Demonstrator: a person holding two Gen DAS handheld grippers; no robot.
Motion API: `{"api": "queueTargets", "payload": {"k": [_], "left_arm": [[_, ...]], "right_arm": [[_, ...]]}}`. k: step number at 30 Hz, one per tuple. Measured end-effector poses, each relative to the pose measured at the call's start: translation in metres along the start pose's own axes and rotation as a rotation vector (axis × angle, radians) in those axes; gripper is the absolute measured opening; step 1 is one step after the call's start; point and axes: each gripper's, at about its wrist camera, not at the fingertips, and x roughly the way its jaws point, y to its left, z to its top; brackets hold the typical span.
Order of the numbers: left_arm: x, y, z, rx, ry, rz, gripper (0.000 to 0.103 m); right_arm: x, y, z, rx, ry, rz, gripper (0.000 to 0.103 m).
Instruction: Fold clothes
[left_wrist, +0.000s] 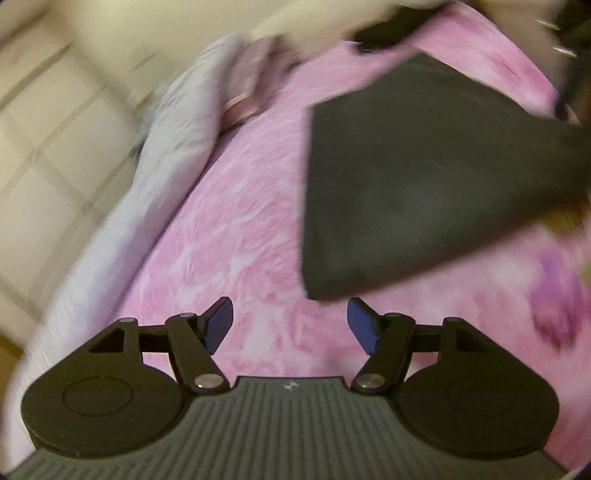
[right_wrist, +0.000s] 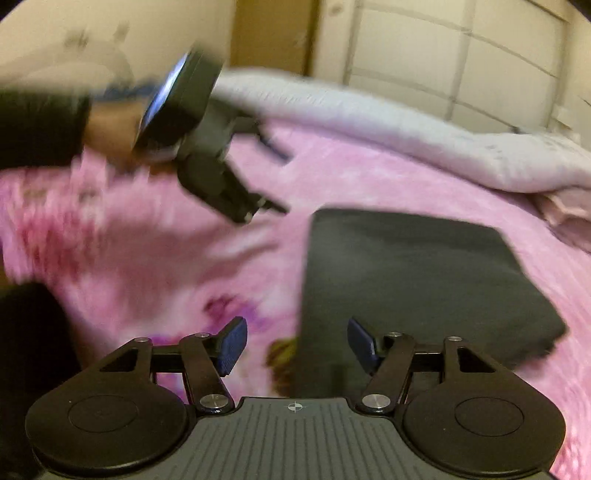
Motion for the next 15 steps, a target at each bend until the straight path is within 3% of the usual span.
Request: {"api": "queueTargets", "payload": {"k": [3,5,6,7,9,13,15], "left_arm": [[0.000,-0.030,0.002,0.226,-0.049,-0.005,0.070],[0.006,-0.043,0.004,0.327,-0.083,-0.011,0.073],[0.011,-0.048,0.006,0.363,-0.098,-0.021,0.073],[0.016,-0.053,0.006,0.398,-0.109,-0.023,0.073],[0.025,-0.060,0.008,0.460,-0.126,-0.017,0.073],[0.032,-0.072,0.021,0.556,-0.171,0.023,0.072],[0.025,-0.085,0.036,0.536,-0.228,-0.024,0.068]], "right_arm": [[0.032,0.019,-0.006,-0.153,0.103,-0.141,0.060],[0.045,0.022,-0.013,-0.269,0.157,-0.250,0.044],[0.046,0.023,-0.015,-0.308,0.161,-0.262,0.041],[0.046,0.022,-0.017,-0.346,0.161,-0.271,0.029],[0.039,0.017,-0.018,-0.387,0.149,-0.271,0.018],[-0.003,-0.013,-0.021,-0.431,0.149,-0.302,0.015],[-0.028,-0.034,-0.033,-0.445,0.171,-0.347,0.015]]}}
